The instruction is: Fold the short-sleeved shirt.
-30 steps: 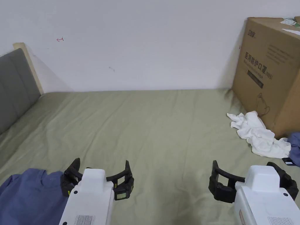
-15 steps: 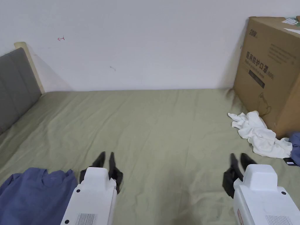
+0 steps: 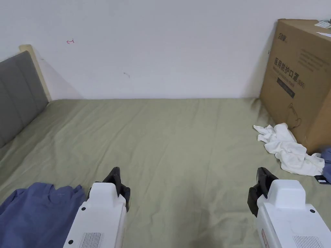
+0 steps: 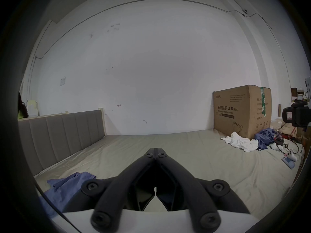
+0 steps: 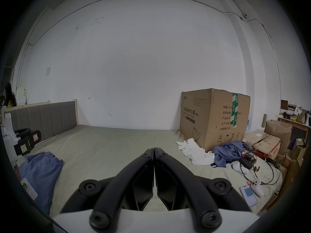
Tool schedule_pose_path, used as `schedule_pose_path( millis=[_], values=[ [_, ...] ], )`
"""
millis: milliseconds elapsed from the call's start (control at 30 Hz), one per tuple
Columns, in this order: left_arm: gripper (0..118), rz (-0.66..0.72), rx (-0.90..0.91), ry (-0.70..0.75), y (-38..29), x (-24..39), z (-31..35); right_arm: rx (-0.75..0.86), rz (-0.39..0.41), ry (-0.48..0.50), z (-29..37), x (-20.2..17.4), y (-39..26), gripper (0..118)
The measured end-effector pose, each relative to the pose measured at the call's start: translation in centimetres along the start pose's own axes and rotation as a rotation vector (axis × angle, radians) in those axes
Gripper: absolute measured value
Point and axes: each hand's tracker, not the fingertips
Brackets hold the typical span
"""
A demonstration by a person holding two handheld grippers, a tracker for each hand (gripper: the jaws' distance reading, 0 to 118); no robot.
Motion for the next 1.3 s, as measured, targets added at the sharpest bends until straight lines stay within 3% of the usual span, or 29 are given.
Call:
schedule_pose_path(
  millis=[200,733,900,1100,1300],
  values=[
    [0,0.002,-0.001,0.093,-0.2,-3.5,1.1,0.016,0.016,0.087,-1.1,-2.9,0.4,0],
    [0,-0.051,-0.024,0.550,0.0,-21.6,12.7,0.055,-0.005,0.559,-2.9,-21.6,1.0,0],
    [0,-0.054,-0.041,0.656,-0.2,-24.9,16.2,0.044,-0.006,0.667,-1.9,-25.9,0.7,0],
    [0,-0.048,-0.066,0.705,-0.9,-26.8,18.3,0.043,0.004,0.719,-1.2,-28.1,0.5,0],
    [0,-0.023,-0.093,0.682,-1.7,-27.8,17.1,0.042,0.019,0.718,-1.7,-28.1,0.5,0]
  ],
)
